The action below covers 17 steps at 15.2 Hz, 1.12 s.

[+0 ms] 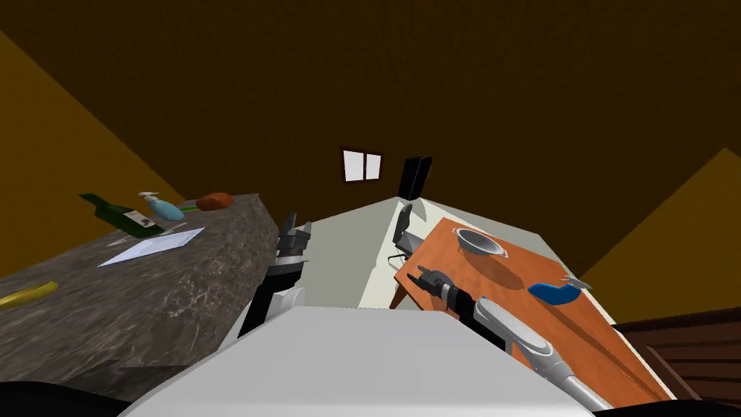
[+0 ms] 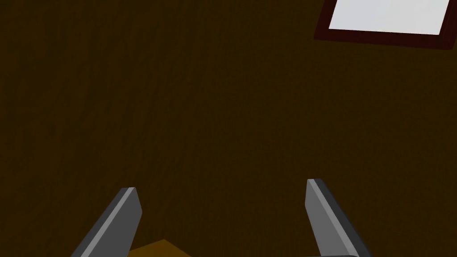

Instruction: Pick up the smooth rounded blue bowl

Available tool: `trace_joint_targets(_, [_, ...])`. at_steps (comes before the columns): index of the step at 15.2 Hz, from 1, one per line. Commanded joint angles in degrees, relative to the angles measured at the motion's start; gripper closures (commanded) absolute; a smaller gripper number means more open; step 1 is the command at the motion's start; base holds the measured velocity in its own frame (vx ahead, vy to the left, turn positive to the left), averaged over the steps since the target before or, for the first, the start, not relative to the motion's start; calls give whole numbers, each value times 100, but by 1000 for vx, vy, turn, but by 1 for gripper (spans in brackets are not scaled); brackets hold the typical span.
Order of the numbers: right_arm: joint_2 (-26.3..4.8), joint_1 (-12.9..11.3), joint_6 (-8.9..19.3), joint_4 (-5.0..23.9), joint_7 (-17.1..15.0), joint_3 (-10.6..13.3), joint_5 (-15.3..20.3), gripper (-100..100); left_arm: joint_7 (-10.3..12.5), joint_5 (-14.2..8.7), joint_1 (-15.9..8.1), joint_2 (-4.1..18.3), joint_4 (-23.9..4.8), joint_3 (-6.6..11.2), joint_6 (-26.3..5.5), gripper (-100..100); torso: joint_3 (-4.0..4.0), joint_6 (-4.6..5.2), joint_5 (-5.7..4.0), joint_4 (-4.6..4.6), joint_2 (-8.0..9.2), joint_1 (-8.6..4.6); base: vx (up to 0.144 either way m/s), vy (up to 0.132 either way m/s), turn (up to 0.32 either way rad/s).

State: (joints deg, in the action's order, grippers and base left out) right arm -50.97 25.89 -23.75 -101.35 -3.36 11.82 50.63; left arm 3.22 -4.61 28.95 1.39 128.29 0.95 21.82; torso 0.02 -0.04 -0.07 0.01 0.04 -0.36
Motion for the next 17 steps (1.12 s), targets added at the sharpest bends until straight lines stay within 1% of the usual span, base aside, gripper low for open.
trace_joint_targets(1, [-191, 9, -9, 211, 25, 56, 262, -100, 0, 0, 0, 0, 0, 0, 0, 0, 0, 0, 0, 0, 0, 0, -50, -57, 221])
trace_joint_targets(2, [-387, 17, 23, 387, 16, 152, 403, -100, 0, 0, 1, 0, 0, 0, 0, 0, 1, 3, 0, 1, 0, -1, -50, -60, 294])
trace_joint_targets(3, [-419, 17, 23, 421, 16, 152, 528, -100, 0, 0, 0, 0, 0, 0, 0, 0, 1, 0, -1, 0, 1, -3, -53, -53, 273])
trace_joint_targets(4, [-419, 17, 23, 421, 16, 152, 535, -100, 0, 0, 0, 0, 0, 0, 0, 0, 1, 1, -1, 1, 1, -2, -36, -37, 92])
trace_joint_targets(5, [-638, 27, 53, 628, 7, 253, 727, -100, 0, 0, 1, 0, 0, 1, 0, 0, -1, 5, 0, 0, -3, 3, -32, -36, 230])
trace_joint_targets(6, [-638, 27, 53, 628, 7, 253, 804, -100, 0, 0, 0, 0, 0, 0, 0, 0, -3, 0, 1, 0, -5, 4, -33, -43, 245])
trace_joint_targets(7, [-638, 27, 53, 628, 7, 253, 804, -100, 0, 0, 1, 0, 0, 0, 0, 0, -4, 0, 1, -1, -8, 4, -24, -35, 80])
trace_joint_targets(8, [-846, 39, 80, 796, -2, 357, 1049, -100, 0, 0, 2, 0, 0, 1, 0, 0, -5, 5, 0, -1, -10, 6, -29, -26, 165])
trace_joint_targets(9, [-846, 39, 80, 829, -2, 357, 1069, -100, 0, 0, 1, 0, 0, 0, 0, 0, -6, 1, 1, -2, -10, 8, -38, -29, 220])
trace_joint_targets(10, [-1044, 53, 104, 1022, -10, 464, 1278, -100, 0, 0, 1, 0, 0, 0, 0, 0, -5, 1, 1, -1, -10, 8, -52, -32, 355])
trace_joint_targets(11, [-1044, 53, 104, 1025, -10, 464, 1327, -100, 0, 0, 0, 0, 0, 0, 0, 0, -3, -1, 2, -1, -5, 7, -58, -36, 284])
trace_joint_targets(12, [-1224, 69, 125, 1208, -18, 576, 1496, -100, 0, 0, 1, 0, 0, 0, 0, 0, -1, 2, 1, 0, -2, 6, -56, -30, 294])
trace_joint_targets(13, [-1229, 69, 125, 1213, -18, 576, 1580, -100, 0, 0, 0, 0, 0, 0, 0, 0, 0, 0, 2, 0, -1, 6, -44, -33, 228])
trace_joint_targets(14, [-1401, 88, 142, 1356, -26, 691, 1732, -100, 0, 0, 1, 0, 0, 0, 0, 0, -1, 2, 1, 0, -4, 6, -46, -33, 282])
trace_joint_targets(15, [-1401, 88, 142, 1394, -26, 691, 1824, -100, 0, 0, 0, 0, 0, 0, 0, 0, -3, -2, 1, 0, -6, 6, -43, -29, 217])
trace_joint_targets(16, [-1559, 109, 156, 1566, -33, 809, 2011, -100, 0, 0, 1, 0, 0, 1, 0, 0, -3, 2, 1, -1, -7, 6, -41, -16, 278])
trace_joint_targets(17, [-1559, 109, 156, 1566, -33, 809, 2059, -100, 0, 0, 0, 0, 0, 0, 0, 0, -4, 0, 2, -1, -7, 10, -38, -12, 223])
